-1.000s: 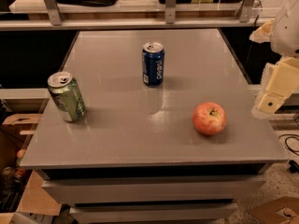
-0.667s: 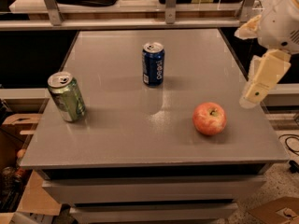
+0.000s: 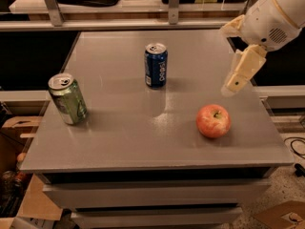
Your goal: Knock pepsi can over
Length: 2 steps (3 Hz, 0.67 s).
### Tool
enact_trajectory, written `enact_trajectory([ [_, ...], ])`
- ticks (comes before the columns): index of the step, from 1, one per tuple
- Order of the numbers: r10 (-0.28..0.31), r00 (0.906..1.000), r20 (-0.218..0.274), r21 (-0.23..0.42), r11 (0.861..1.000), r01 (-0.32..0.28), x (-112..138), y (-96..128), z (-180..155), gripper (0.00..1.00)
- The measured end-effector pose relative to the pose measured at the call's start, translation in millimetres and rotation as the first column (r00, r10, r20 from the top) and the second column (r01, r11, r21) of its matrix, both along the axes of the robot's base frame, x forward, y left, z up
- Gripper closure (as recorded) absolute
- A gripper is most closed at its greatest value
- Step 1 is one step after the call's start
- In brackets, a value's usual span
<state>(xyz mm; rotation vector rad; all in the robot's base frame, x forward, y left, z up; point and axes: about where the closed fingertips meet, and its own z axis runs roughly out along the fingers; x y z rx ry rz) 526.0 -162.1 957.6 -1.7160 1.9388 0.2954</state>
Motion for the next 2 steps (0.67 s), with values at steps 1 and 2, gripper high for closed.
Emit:
enact_trajectory([
  [1,-0.060,0.9982,-0.005,0.094,0.994,0.060,28.7,14.5,-12.8,0.00],
  [2,-0.060,0.9982,-0.005,0.094,0.994,0.060,28.7,14.6,-12.9,0.00],
])
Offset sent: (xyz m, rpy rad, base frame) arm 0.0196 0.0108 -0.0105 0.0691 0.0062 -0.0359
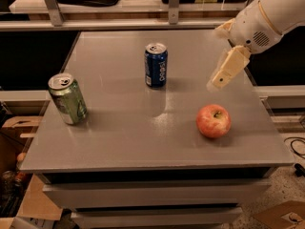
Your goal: Knock pepsi can over
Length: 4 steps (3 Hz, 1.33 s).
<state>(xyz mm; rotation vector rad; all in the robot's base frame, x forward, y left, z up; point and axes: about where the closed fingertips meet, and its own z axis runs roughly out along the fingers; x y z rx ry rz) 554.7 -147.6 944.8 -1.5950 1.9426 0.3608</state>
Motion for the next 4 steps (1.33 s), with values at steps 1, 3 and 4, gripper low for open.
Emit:
enact_trajectory([
  [1,-0.003,0.9996,0.028,0.054,0.999,0.001,11,3,-11,0.00],
  [3,0.077,0.9866,0.144,0.233,0.966,-0.109,61,36,-34,0.00],
  [4,0.126,0.9759,0.178,0.308,0.935,-0.177,76,57,-47,0.00],
])
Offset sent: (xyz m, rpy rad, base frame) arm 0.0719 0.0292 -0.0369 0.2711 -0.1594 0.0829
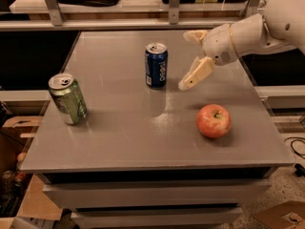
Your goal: Knock pepsi can over
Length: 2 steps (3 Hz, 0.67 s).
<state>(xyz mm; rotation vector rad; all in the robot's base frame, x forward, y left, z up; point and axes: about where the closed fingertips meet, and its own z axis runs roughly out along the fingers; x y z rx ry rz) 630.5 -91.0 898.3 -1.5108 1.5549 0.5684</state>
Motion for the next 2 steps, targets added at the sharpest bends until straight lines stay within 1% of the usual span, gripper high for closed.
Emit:
enact_trajectory([
  [1,0.046,0.9989,0.001,0.060,0.997,-0.046,4,15,-11,0.00],
  [2,0.096,0.9954,0.001,0.120,0.988,-0.095,1,32,-14,0.00],
])
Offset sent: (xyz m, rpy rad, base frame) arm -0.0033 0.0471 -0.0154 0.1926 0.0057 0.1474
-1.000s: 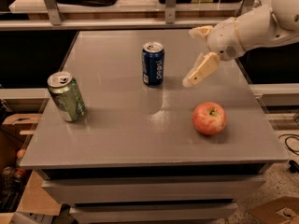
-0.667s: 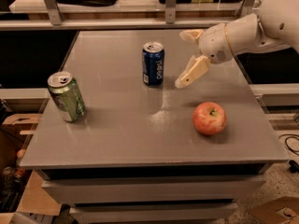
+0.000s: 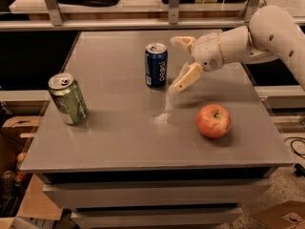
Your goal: Knock pepsi can over
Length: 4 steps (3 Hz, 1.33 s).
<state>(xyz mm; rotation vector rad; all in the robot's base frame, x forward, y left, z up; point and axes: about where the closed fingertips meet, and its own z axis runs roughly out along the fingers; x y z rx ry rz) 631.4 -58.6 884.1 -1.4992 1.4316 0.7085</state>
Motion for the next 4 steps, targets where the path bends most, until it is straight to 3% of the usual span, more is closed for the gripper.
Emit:
enact_trajectory([
  [2,0.090,0.9956,-0.025,0.074,0.993,-0.088,-6,32,-2,0.00],
  [3,0.126,0.9913,-0.039,0.092,0.988,-0.122,-6,44,-3,0.16],
  [4,0.154,0.9869,-0.047,0.105,0.983,-0.149,-5,53,-5,0.41],
])
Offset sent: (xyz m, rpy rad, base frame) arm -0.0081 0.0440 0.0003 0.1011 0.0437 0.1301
